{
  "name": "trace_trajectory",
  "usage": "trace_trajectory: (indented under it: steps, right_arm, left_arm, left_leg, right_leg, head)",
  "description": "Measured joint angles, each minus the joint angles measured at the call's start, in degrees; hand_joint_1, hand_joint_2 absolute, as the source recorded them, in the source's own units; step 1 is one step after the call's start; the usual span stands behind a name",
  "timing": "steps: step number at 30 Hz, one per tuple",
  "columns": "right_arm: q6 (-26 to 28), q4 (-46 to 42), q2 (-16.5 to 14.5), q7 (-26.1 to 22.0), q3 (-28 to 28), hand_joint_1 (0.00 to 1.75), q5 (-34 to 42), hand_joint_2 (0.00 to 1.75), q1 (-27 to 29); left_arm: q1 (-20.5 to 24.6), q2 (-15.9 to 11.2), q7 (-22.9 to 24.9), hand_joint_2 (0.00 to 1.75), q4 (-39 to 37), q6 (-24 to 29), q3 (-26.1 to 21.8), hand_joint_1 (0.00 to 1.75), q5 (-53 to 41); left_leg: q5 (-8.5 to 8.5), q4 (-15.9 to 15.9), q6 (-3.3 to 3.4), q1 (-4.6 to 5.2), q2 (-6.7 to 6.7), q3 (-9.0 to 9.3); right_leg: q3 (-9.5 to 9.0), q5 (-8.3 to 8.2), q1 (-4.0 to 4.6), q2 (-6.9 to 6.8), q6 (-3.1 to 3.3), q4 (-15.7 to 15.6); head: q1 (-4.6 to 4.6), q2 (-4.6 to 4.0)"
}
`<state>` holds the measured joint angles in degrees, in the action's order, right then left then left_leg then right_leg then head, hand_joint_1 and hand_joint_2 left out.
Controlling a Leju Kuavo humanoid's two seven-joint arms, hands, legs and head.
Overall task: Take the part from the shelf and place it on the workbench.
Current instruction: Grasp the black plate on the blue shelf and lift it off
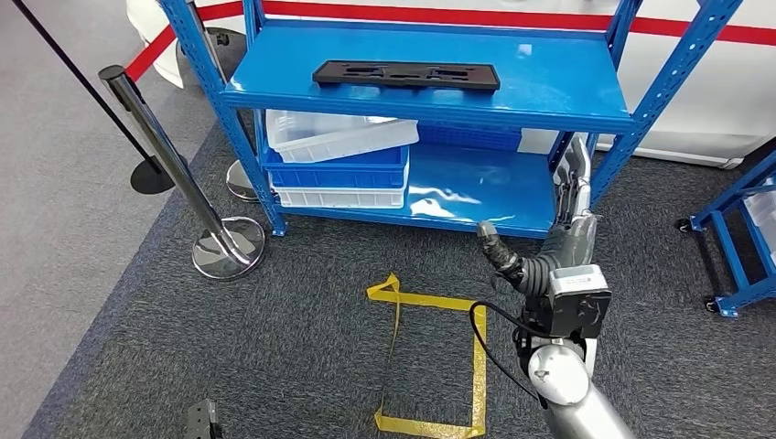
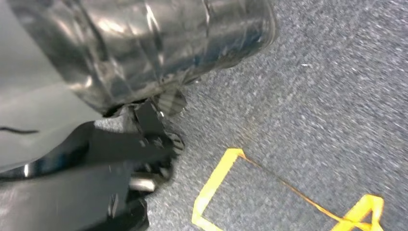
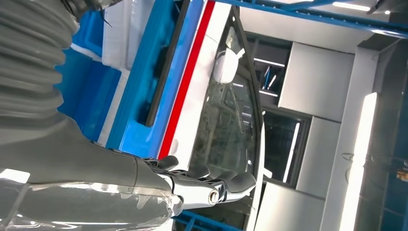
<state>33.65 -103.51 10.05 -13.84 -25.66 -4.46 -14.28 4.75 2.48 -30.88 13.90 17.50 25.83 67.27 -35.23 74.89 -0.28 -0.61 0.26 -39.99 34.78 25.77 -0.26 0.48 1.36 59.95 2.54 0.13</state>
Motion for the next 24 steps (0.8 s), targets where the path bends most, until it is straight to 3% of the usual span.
trace_trajectory:
  steps: [1, 3, 5, 7, 10, 11, 13, 14, 15, 16, 18, 20, 24]
  right_arm:
    - [-0.3, 0.0, 0.0, 0.0, -0.1, 0.0, 0.4, 0.0, 0.0]
    - [-0.9, 0.0, 0.0, -0.2, -0.4, 0.0, 1.5, 0.0, 0.0]
    - [-1.4, 0.0, 0.0, -0.5, -0.6, 0.0, 2.2, 0.0, -0.1]
    - [-1.7, 0.0, 0.0, -0.7, -0.8, 0.0, 2.6, 0.0, -0.2]
    - [-1.8, -0.1, 0.0, -0.8, -1.0, 0.0, 2.7, 0.0, -0.2]
    - [-1.9, -0.1, 0.0, -0.9, -1.1, 0.0, 2.9, 0.0, -0.2]
    - [-2.2, -0.1, 0.1, -1.1, -1.1, 0.0, 3.9, 0.0, -0.1]
    - [-2.4, -0.1, 0.1, -1.2, -1.2, 0.0, 4.8, 0.0, 0.1]
    - [-2.8, -0.1, 0.1, -1.3, -1.2, 0.0, 5.7, 0.0, 0.3]
    - [-3.2, -0.1, 0.1, -1.5, -1.3, 0.0, 6.5, 0.0, 0.5]
    - [-3.8, -0.1, 0.1, -1.9, -1.4, 0.0, 7.3, 0.0, 0.5]
    - [-4.3, -0.1, 0.1, -2.1, -1.6, 0.0, 7.5, 0.0, 0.3]
    - [-5.1, 0.0, 0.2, -2.3, -2.3, 0.0, 7.3, 1.75, 0.1]
  left_arm:
    - [0.0, 0.0, 0.0, 0.0, 0.0, 0.2, 0.0, 0.0, 0.1]
    - [0.0, -0.2, 0.1, 0.0, -0.1, 0.5, 0.1, 0.0, 0.3]
    - [0.1, -0.3, 0.2, 0.0, -0.1, 0.7, 0.1, 0.0, 0.4]
    - [0.1, -0.4, 0.5, 0.0, -0.1, 0.7, 0.2, 0.0, 0.4]
    - [0.1, -0.4, 0.8, 0.0, -0.2, 0.7, 0.4, 0.0, 0.3]
    - [0.1, -0.4, 0.8, 0.0, -0.2, 0.8, 0.4, 0.0, 0.2]
    - [0.2, -0.5, 1.1, 0.0, -0.2, 0.9, 0.5, 0.0, 0.1]
    - [0.2, -0.5, 1.3, 0.0, -0.2, 1.0, 0.5, 0.0, 0.1]
    - [0.2, -0.5, 1.5, 0.0, -0.2, 1.1, 0.6, 0.0, 0.1]
    - [0.1, -0.5, 1.7, 0.0, -0.2, 1.1, 0.6, 0.0, 0.1]
    - [0.1, -0.4, 1.9, 0.0, -0.2, 1.0, 0.7, 0.0, 0.0]
    - [0.1, -0.3, 1.9, 0.0, -0.2, 0.9, 0.8, 0.0, -0.2]
    - [0.2, -0.3, 2.0, 0.0, -0.2, 0.4, 1.2, 0.0, -0.4]
  left_leg:
    - [1.73, -1.4, 0.31, 0.09, -0.02, 0.19]
    - [6.3, -8.5, 1.36, 0.51, -0.07, 2.94]
    - [8.51, -14.2, 2.29, 1.02, -0.12, 5.4]
    - [8.49, -15.8, 2.61, 1.34, -0.16, 5.94]
    - [9.1, -17.5, 2.74, 0.89, -0.07, 6.88]
    - [9.35, -18.1, 2.78, 0.66, 0.01, 7.27]
    - [9.49, -18.5, 2.87, 0.55, 0.08, 7.55]
    - [9.47, -18.4, 2.87, 0.54, 0.09, 7.54]
    - [9.4, -18.3, 2.83, 0.5, 0.08, 7.54]
    - [9.28, -18.2, 2.75, 0.42, 0.06, 7.55]
    - [8.83, -17.5, 2.32, 0.2, -0.01, 7.52]
    - [8.24, -16.6, 1.59, 0.29, -0.08, 7.08]
    - [7.89, -16.0, 0.62, 0.28, -0.11, 6.55]
  right_leg:
    - [-0.17, 0.09, 0.21, 0.09, 0.13, 0.0]
    - [-0.62, 0.3, 0.48, 0.27, 0.25, 0.0]
    - [-0.7, 0.39, 0.58, 0.35, 0.06, 0.0]
    - [-0.49, 0.24, 0.46, 0.33, -0.38, -0.2]
    - [-0.37, 1.0, 0.47, 0.23, -1.24, 0.5]
    - [0.46, 2.27, 0.41, 0.19, -1.54, 2.5]
    - [3.79, 5.61, -0.05, 0.11, -2.09, 9.5]
    - [5.49, 6.7, -0.28, 0.1, -2.36, 12.9]
    - [6.44, 6.73, -0.52, 0.09, -2.63, 14.5]
    - [6.42, 5.73, -0.75, 0.06, -2.88, 14.2]
    - [3.59, 1.93, -1.21, -0.09, -3.32, 7.9]
    - [0.76, 0.02, -1.24, -0.2, -3.21, 1.9]
    - [0.29, 0.0, -0.92, -0.11, -1.6, 0.4]
  head:
    - [0.01, 0.0]
    - [-0.04, 0.0]
    - [-0.17, 0.01]
    - [-0.18, 0.0]
    - [-0.15, 0.0]
    - [-0.22, 0.0]
    - [-0.33, 0.0]
    - [-0.34, 0.0]
    - [-0.34, 0.0]
    - [-0.33, 0.0]
    - [-0.37, 0.0]
    - [-0.41, 0.01]
    - [-0.29, 0.0]
